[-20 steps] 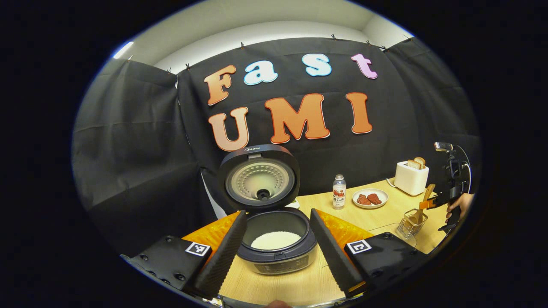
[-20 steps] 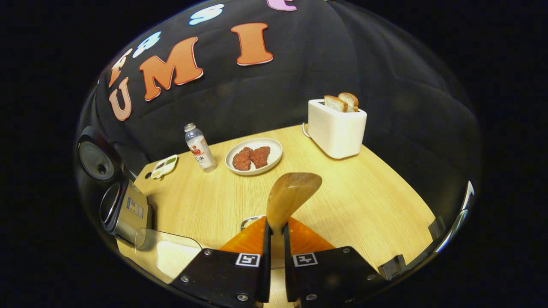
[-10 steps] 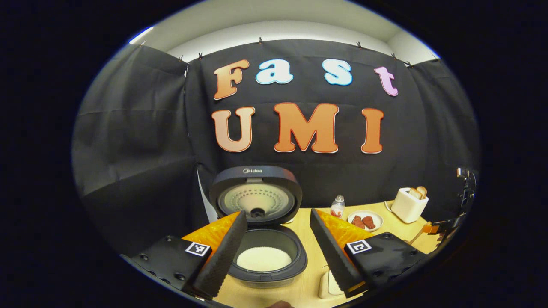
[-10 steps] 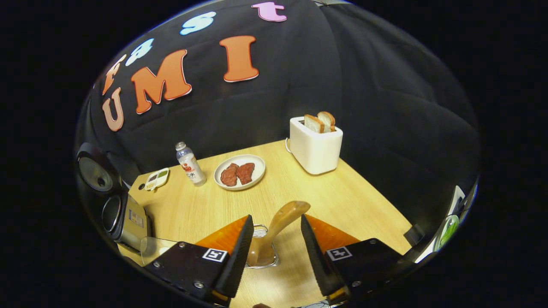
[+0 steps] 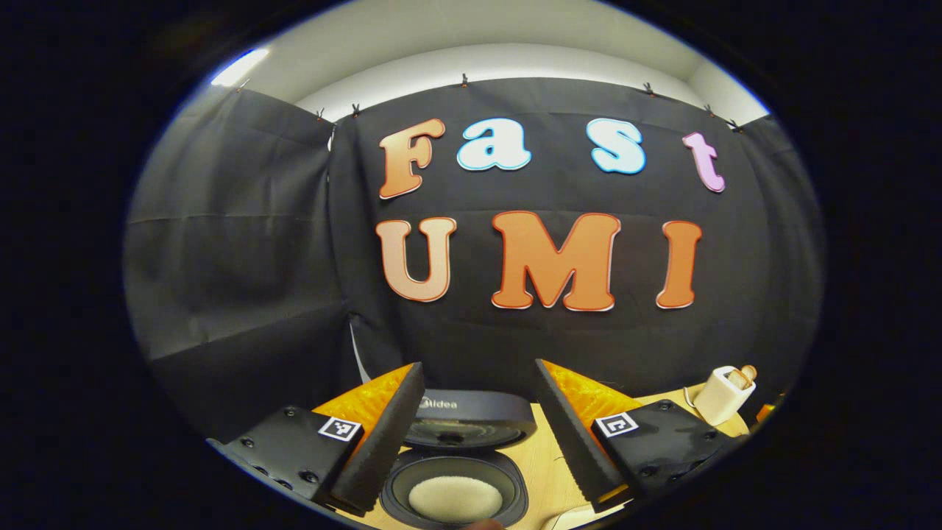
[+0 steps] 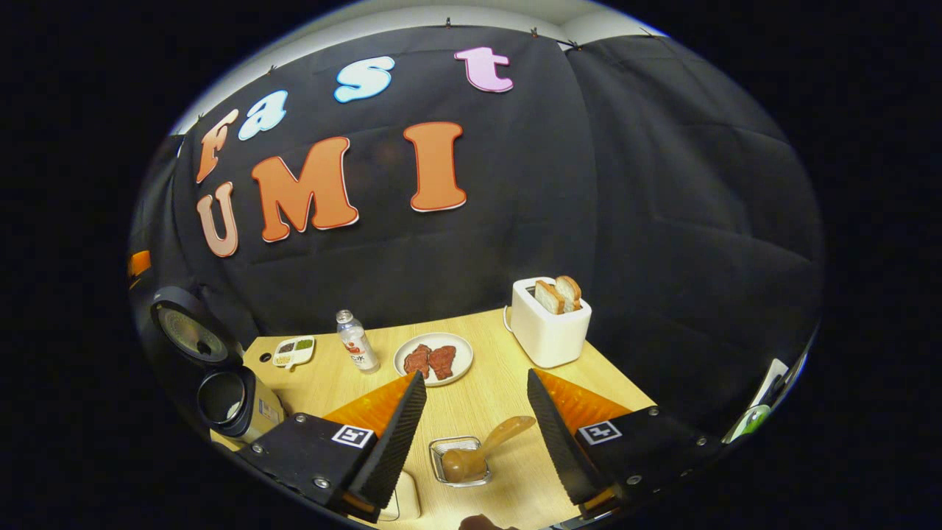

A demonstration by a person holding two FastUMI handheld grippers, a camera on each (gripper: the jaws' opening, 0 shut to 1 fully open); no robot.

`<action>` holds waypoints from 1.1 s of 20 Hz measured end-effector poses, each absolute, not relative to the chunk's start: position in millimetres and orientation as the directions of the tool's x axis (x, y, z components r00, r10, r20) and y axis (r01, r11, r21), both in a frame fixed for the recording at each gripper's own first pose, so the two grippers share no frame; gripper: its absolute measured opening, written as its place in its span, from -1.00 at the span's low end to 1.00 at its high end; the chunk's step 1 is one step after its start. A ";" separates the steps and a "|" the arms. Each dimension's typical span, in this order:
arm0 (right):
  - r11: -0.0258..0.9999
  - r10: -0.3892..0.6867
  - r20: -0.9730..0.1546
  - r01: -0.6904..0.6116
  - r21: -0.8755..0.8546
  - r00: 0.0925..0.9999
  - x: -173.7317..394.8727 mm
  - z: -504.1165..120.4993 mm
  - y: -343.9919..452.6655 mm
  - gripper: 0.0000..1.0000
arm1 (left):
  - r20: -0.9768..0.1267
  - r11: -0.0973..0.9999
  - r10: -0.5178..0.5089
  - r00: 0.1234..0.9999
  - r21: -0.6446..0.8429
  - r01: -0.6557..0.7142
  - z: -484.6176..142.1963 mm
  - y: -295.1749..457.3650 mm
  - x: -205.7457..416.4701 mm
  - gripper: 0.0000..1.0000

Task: Close the left gripper, press the button to open the rice cooker; take a wooden spoon from the chopstick holder with the right hand, scoop a spoonful of rice and pour it into the rice cooker, then put the wooden spoon back into the chopstick holder.

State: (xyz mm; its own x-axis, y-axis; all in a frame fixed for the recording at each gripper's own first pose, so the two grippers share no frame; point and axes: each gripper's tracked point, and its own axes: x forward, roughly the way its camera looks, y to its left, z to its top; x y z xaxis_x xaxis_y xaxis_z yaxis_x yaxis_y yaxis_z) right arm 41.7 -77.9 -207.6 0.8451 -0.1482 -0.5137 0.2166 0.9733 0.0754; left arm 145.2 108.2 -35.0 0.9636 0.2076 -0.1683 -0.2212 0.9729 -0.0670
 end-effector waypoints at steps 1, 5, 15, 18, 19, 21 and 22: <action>0.975 -0.147 -0.505 0.211 0.070 0.851 43.8 -201.0 -76.0 0.72 | -0.165 0.971 0.221 0.961 -0.061 -0.233 -29.4 112.9 157.5 0.99; 0.980 -0.139 -0.491 0.189 0.055 0.860 49.4 -185.9 -64.6 0.72 | -0.243 0.950 0.298 0.923 -0.017 -0.311 -46.9 135.5 203.6 0.87; 0.985 -0.122 -0.508 0.166 0.041 0.853 53.0 -182.4 -48.2 0.72 | -0.496 0.930 0.348 0.796 0.071 -0.362 -149.6 156.0 216.6 1.00; 0.988 -0.097 -0.505 0.144 0.053 0.858 56.7 -180.4 -35.7 0.72 | -0.555 0.935 0.328 0.765 0.075 -0.347 -163.4 147.8 197.5 0.99; 0.989 -0.091 -0.504 0.137 0.055 0.859 57.4 -180.4 -32.1 0.72 | -0.579 0.934 0.325 0.748 0.071 -0.351 -170.0 143.6 187.8 0.99; 0.991 -0.073 -0.498 0.120 0.063 0.864 61.3 -177.5 -24.4 0.72 | -0.636 0.937 0.307 0.708 0.072 -0.342 -187.9 134.6 160.9 0.94; 0.992 -0.059 -0.495 0.108 0.070 0.867 61.6 -175.9 -19.9 0.72 | -0.674 0.943 0.283 0.682 0.067 -0.326 -198.9 128.9 147.8 0.94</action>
